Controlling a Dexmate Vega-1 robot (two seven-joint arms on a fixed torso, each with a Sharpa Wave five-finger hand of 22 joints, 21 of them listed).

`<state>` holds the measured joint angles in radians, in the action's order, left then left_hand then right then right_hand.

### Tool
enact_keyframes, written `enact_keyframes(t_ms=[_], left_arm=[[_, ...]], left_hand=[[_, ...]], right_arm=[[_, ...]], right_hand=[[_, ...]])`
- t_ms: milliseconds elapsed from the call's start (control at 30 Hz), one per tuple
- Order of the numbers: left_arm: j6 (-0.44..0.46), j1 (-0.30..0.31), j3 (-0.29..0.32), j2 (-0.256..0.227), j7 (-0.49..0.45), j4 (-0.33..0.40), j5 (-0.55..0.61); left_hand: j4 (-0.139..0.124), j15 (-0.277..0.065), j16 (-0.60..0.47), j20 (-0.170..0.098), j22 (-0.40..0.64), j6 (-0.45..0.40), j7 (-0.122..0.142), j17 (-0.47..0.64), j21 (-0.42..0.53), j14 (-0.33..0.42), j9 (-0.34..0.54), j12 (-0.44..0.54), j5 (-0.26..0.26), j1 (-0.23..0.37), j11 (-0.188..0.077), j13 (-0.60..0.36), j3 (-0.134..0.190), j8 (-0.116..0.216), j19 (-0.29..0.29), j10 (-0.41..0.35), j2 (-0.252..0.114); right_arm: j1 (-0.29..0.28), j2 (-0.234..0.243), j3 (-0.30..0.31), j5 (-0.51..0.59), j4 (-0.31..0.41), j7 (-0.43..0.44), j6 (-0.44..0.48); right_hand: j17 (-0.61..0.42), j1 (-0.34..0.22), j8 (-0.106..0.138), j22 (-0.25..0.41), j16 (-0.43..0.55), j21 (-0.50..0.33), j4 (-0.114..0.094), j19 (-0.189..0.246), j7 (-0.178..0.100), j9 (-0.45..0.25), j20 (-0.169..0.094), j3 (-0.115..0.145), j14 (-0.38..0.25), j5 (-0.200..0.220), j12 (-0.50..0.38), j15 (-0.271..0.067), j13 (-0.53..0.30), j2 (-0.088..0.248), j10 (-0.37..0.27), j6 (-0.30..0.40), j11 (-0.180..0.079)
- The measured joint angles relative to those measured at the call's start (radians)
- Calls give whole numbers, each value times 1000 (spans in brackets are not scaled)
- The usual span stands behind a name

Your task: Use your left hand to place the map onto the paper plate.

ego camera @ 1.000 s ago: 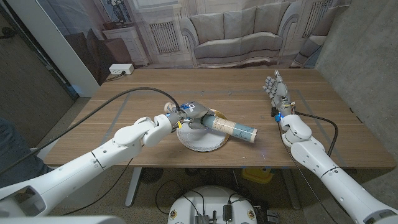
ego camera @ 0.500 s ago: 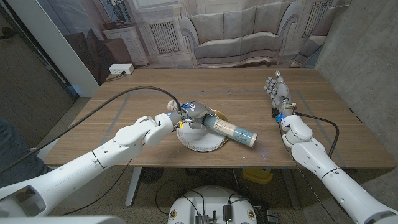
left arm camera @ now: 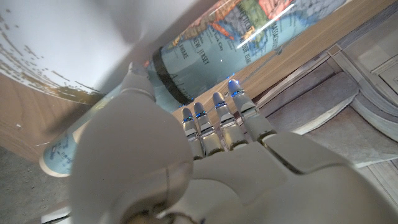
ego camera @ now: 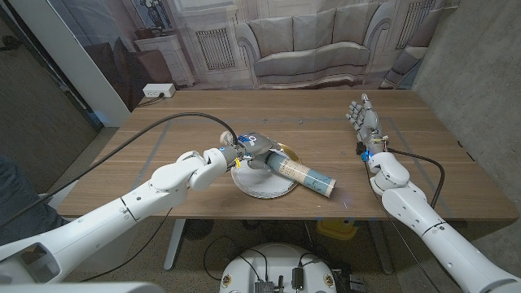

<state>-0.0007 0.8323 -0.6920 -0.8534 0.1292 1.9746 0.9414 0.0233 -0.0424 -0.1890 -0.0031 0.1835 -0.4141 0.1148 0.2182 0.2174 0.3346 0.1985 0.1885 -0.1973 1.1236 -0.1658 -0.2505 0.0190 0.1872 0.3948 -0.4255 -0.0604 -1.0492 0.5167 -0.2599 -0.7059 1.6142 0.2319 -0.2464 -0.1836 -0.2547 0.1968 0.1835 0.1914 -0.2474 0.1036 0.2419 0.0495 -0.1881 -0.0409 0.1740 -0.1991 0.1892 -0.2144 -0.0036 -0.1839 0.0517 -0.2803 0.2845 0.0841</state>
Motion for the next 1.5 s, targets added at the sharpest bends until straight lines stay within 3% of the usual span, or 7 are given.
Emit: enact_keyframes(t_ms=[500, 800, 1233, 1500], left_arm=[[31, -3, 4, -1, 71, 28, -12], [48, -2, 10, -1, 90, 41, -17], [66, 6, 19, 0, 90, 53, -29], [76, 11, 29, -4, 79, 69, -28]], left_hand=[[-52, 5, 7, 37, 0, 71, -22, -5, -16, -72, -3, 0, -25, -112, 31, 9, -52, 0, -55, 79, 18], [-79, 1, 7, 55, 0, 90, -31, -5, -23, -90, -3, 0, -35, -166, 34, 14, -79, 0, -80, 99, 26], [-126, 1, -1, 57, 5, 96, -36, -5, -16, -100, -1, 4, -40, -258, 44, 18, -118, 0, -82, 109, 26], [-134, 1, -8, 53, 5, 99, -40, -5, -16, -100, -1, 9, -48, -280, 44, 18, -125, 6, -78, 109, 25]], right_arm=[[-11, -1, 3, 4, 9, 7, -8], [-16, -1, 5, 5, 13, 8, -9], [-23, 5, 10, 6, 24, 12, -8], [-24, 6, 11, 6, 26, 12, -6]], right_hand=[[0, -3, 0, 0, 0, 4, 0, 0, 0, 0, 0, 0, 0, 0, 0, 0, 0, 3, 0, 0, 0], [0, -3, 0, 4, 0, 4, 0, 0, 0, 0, 0, 0, 0, 0, 0, 0, 0, 3, 0, 0, 0], [0, -3, 0, 5, 0, 8, 0, 0, 0, 0, 0, 0, 0, -4, 0, 0, 0, 3, -4, 0, -4], [0, -3, 0, 5, 0, 8, 0, 0, -3, 0, 0, 0, 0, -4, 0, 0, 0, 3, -3, 3, -4]])
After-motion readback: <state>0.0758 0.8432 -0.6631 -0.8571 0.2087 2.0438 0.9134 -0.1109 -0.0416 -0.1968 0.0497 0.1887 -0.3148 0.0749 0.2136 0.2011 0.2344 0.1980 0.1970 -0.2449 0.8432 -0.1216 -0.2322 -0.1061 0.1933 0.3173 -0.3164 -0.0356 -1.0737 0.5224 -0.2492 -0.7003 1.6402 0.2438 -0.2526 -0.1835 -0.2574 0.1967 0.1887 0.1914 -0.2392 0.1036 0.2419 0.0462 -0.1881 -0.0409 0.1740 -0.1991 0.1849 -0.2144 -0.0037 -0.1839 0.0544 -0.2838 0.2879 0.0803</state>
